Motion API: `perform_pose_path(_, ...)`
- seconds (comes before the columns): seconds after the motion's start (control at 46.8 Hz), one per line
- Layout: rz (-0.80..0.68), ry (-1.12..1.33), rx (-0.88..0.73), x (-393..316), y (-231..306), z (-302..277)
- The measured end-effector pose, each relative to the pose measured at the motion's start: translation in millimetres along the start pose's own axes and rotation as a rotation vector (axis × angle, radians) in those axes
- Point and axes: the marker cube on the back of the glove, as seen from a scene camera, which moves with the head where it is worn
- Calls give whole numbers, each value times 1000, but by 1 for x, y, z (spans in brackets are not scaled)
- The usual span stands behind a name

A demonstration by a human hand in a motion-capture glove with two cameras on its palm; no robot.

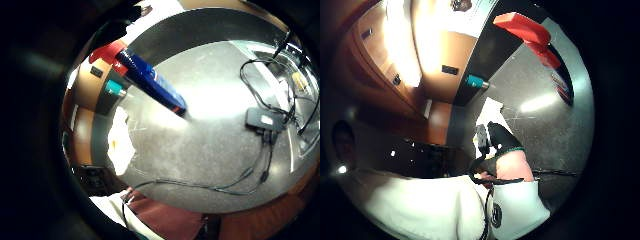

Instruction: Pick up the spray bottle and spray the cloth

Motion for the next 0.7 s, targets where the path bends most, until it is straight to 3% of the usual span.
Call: perform_pose_path(0.704,107,-105,0,30,-54,28)
